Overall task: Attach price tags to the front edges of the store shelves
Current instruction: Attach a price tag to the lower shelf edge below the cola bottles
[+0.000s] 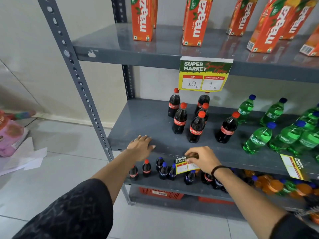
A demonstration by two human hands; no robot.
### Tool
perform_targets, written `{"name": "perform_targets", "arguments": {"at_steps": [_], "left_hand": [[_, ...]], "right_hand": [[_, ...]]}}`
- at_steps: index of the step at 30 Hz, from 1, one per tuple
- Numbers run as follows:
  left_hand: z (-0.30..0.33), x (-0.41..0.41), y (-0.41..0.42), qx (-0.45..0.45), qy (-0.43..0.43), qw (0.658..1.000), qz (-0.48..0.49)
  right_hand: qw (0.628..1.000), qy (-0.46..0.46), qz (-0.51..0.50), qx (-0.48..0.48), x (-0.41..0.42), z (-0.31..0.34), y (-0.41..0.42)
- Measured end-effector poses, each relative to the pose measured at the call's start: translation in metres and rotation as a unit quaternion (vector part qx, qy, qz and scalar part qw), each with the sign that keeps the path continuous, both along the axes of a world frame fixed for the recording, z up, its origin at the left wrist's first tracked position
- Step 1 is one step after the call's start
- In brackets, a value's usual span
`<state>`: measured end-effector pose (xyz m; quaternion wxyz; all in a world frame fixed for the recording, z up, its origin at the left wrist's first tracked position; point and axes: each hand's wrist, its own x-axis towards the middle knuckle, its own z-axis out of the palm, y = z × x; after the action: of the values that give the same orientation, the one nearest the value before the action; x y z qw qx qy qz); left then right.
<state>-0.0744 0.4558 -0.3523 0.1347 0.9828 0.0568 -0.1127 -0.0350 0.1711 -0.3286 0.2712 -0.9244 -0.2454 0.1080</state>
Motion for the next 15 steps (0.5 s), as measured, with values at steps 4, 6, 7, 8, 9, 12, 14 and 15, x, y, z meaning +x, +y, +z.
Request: {"name": "perform_targets", "arguments": {"at_steps": [4, 6, 7, 8, 9, 12, 14, 15], "left_hand": [[-0.008, 0.0, -0.021, 0.02, 0.028, 0.999, -0.032], [-0.017, -0.002, -0.026, 0.02, 0.022, 0.999, -0.031], [-0.019, -0.002, -0.026, 0.016, 0.019, 0.999, -0.028], [-0.019, -0.001, -0.024, 0.014, 0.021, 0.999, -0.027], [-0.019, 0.001, -0.022, 0.013, 0.027, 0.999, -0.028], [-0.019, 0.004, -0.02, 0.012, 0.042, 0.999, -0.031], [-0.02, 0.003, -0.02, 0.007, 0.039, 0.999, -0.028], [-0.021, 0.003, -0.02, 0.006, 0.036, 0.999, -0.026]], "right_hand": [[0.996, -0.039, -0.067, 0.035, -0.011, -0.02, -0.006], [0.994, -0.056, -0.088, 0.037, -0.013, -0.024, -0.006], [0.993, -0.061, -0.094, 0.034, -0.013, -0.025, -0.006], [0.992, -0.063, -0.099, 0.035, -0.013, -0.026, -0.006], [0.992, -0.064, -0.105, 0.041, -0.013, -0.028, -0.007], [0.989, -0.066, -0.114, 0.064, -0.014, -0.033, -0.006], [0.987, -0.07, -0.121, 0.076, -0.017, -0.038, -0.005], [0.986, -0.073, -0.127, 0.085, -0.018, -0.04, -0.004]]}}
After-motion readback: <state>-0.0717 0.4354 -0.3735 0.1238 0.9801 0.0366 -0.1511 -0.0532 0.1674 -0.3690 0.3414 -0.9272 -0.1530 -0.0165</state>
